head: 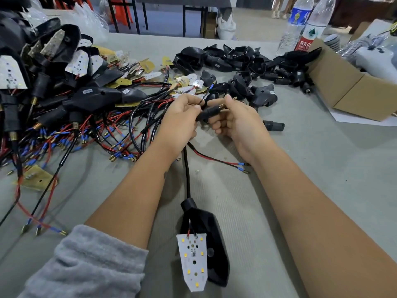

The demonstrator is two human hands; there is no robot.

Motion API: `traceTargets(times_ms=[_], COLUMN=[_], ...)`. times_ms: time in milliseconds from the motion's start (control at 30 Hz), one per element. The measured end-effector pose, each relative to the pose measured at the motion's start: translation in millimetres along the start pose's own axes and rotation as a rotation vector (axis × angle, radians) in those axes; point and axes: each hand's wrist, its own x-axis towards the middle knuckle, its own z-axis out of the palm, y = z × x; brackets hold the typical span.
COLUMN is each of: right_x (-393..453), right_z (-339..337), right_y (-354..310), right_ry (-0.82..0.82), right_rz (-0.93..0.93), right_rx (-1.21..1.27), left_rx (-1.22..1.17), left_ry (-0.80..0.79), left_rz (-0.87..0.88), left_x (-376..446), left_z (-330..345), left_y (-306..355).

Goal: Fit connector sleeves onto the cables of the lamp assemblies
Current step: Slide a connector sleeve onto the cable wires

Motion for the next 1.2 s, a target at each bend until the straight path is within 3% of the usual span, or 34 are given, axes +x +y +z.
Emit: traceTargets(times_ms=[133, 267, 400, 700, 833, 967, 1200], right_x=[1.4, 4.3, 5.4, 6.1, 6.2, 7.8, 9.6], right_z=[-2.0, -6.5, -9.3, -7.5, -7.5, -10.5, -12.8], right_y=[2.0, 2.8, 3.5, 3.8, 5.3, 4.7, 4.4], right_ry=[0.055, 0.109, 0.116, 0.112, 0.113, 0.159, 0.203], right_rz=[-0.017, -0.009, -0.015, 0.007, -0.004, 0.004, 0.024], right_rx=[0.039, 0.153, 0.2, 0.177, 0.151, 0.228, 0.301], left_rx=[-0.01, -0.217, -0.349, -0.232, -0.089, 0.07, 0.036], left_ry=[0.052, 0.133, 0.156, 0.101, 0.157, 0.115, 0.097], left_rz=[0.057, 0.187, 0.19, 0.19, 0.2, 0.171, 0.217], left_x=[-2.7, -4.0, -2.3, -0.5, 0.3, 1.4, -1.5], left_z=[0.6, -5.4, -9.2, -8.7, -7.1, -8.1, -8.2], left_y=[3.8, 9.3, 8.7, 4.7, 2.3, -1.2, 3.1])
